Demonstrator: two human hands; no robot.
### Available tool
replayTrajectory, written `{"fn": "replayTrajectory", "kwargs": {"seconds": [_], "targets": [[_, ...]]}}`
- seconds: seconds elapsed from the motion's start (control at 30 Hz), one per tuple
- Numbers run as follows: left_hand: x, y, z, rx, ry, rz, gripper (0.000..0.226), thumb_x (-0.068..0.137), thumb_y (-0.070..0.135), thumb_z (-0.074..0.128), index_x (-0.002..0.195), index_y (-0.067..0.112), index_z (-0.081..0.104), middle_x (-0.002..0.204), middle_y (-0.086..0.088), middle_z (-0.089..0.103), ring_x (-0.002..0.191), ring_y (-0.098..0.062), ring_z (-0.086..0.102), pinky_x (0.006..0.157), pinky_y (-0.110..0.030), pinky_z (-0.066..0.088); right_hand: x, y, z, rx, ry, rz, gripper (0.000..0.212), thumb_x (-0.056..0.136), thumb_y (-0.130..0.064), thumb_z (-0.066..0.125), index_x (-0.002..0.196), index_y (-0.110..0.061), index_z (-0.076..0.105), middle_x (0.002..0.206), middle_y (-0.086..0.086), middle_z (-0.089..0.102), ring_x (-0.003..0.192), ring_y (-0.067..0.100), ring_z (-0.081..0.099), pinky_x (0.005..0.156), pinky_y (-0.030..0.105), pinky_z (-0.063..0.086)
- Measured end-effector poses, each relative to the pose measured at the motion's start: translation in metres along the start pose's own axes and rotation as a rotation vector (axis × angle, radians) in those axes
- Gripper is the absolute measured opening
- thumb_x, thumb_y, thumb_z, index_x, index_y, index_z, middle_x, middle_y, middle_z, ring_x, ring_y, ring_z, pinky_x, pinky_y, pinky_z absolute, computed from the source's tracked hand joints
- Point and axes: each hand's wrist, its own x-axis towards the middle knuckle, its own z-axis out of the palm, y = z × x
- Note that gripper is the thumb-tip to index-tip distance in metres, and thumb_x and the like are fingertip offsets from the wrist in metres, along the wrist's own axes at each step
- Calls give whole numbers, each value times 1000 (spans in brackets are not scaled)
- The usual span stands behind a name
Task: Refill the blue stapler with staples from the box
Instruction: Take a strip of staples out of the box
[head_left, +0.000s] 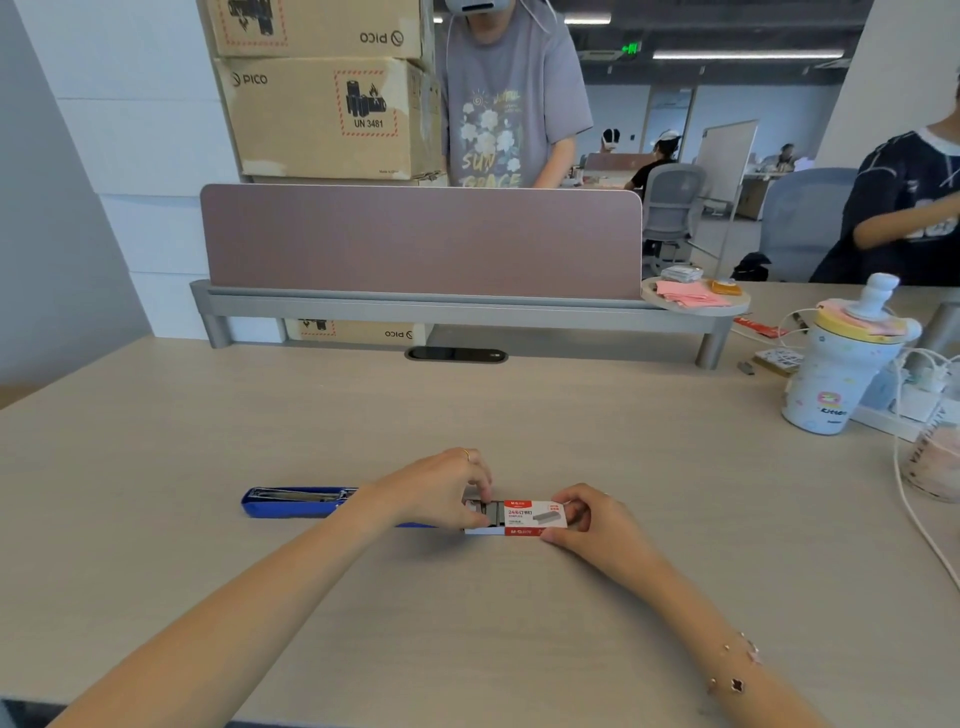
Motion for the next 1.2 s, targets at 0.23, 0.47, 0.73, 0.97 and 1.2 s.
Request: {"fn": "replayTrajectory", "kwargs": {"seconds": [0.23,0.47,0.73,0.97,1.2], "targets": [[3,1,-4,-157,7,-84,17,77,34,73,88,24,66,113,4,56,104,-9,53,89,-27,46,1,1,0,-18,-1,-14,30,69,-17,78,94,-18,61,73,-5,59,53,-8,50,55,7,41],[3,2,-8,-227,-20,-96,11,85,32,66,75,28,65,112,2,60,102,-7,54,95,-30,44,2,4,0,-137,-1,-32,39,69,-25,78,102,-23,58,97,4,61,78,4,54,63,9,39],[0,3,-14,-305,7,-116,16,89,32,60,90,18,68,113,1,60,103,-7,54,84,-17,40,-10,-12,-4,-227,76,-89,65,68,-47,75,122,-20,51,124,-4,49,117,14,41,100,27,39],[-12,6,-18,-660,261,-300,13,89,25,62,79,26,70,99,2,68,91,-10,57,72,-17,42,-1,-53,29,-143,228,-272,26,76,-31,73,98,-19,66,94,-8,62,90,12,47,78,24,42],[-39,-4,-26,-757,345,-380,10,88,28,64,82,27,71,104,2,68,98,-14,59,78,-24,44,13,-73,54,-102,315,-282,19,74,-33,73,88,-22,67,88,-7,68,82,9,48,72,28,44]]}}
